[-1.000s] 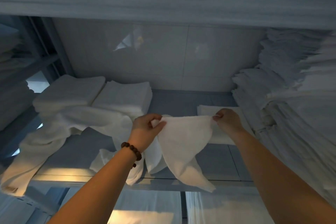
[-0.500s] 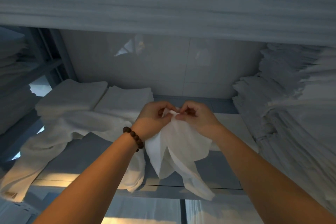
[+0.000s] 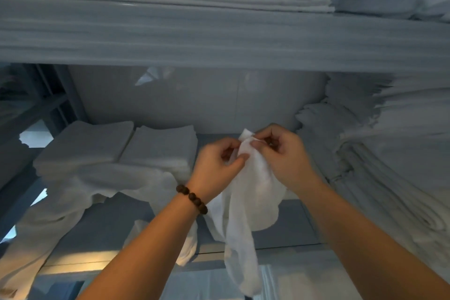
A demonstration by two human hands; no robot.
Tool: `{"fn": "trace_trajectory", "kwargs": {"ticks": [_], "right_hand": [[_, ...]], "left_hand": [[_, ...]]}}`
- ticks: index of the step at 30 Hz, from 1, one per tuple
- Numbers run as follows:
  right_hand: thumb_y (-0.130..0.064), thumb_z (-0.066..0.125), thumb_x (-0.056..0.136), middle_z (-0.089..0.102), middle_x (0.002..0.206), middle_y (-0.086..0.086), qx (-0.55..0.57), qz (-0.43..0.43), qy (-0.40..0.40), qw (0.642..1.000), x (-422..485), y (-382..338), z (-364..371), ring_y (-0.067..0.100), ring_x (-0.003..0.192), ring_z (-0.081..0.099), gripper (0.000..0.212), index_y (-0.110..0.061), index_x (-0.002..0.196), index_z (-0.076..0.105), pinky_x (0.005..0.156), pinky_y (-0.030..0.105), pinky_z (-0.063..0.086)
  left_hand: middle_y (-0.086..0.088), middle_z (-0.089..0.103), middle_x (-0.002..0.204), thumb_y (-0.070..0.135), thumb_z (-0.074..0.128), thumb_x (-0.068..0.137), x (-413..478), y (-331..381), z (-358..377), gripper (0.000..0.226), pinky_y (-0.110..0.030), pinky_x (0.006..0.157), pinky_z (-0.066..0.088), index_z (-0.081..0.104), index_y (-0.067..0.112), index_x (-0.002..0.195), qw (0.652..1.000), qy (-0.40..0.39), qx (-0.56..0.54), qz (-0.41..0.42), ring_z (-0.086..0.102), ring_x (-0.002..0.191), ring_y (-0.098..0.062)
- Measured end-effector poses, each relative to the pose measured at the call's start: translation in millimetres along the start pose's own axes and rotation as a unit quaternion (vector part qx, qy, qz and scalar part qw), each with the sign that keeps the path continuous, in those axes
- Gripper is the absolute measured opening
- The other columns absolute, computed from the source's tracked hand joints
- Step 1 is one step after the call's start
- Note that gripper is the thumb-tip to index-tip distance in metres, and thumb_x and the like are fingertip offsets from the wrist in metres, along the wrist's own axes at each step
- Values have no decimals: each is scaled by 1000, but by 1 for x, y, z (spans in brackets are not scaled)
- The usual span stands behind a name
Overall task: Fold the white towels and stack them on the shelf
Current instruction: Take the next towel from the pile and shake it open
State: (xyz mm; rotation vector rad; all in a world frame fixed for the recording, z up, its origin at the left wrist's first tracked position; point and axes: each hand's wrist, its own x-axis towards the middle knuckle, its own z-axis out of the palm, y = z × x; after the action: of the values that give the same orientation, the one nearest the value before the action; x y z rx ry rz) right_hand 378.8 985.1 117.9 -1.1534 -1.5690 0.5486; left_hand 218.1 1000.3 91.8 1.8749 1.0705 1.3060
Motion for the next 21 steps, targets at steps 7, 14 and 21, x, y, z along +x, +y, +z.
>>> {"fn": "trace_trajectory", "kwargs": {"ticks": [7, 14, 21], "right_hand": [[-13, 72, 79, 64, 71, -4, -9, -36, -21, 999, -22, -34, -38, 21, 71, 59, 17, -24, 71, 62, 67, 39, 47], [-9, 70, 80, 63, 77, 15, -19, -104, 15, 994, -48, -57, -83, 30, 72, 56, 10, -6, 75, 61, 64, 38, 44], [-9, 72, 78, 62, 72, -12, -73, -106, -9, 992, -63, -74, -124, 4, 69, 58, 12, -17, 75, 62, 71, 27, 46]], "left_hand": [[1, 68, 76, 16, 72, 81, -13, 43, 14, 5, -35, 69, 55, 68, 14, 80, 996, 13, -33, 82, 65, 72, -16], [-2, 67, 79, 27, 70, 81, -63, 51, 36, 17, -41, 72, 53, 70, 10, 80, 994, -42, 97, 37, 63, 74, -16], [-2, 64, 88, 30, 68, 82, -116, 37, 51, 24, -35, 70, 51, 71, 8, 87, 976, -95, 190, -44, 61, 77, -18]]}}
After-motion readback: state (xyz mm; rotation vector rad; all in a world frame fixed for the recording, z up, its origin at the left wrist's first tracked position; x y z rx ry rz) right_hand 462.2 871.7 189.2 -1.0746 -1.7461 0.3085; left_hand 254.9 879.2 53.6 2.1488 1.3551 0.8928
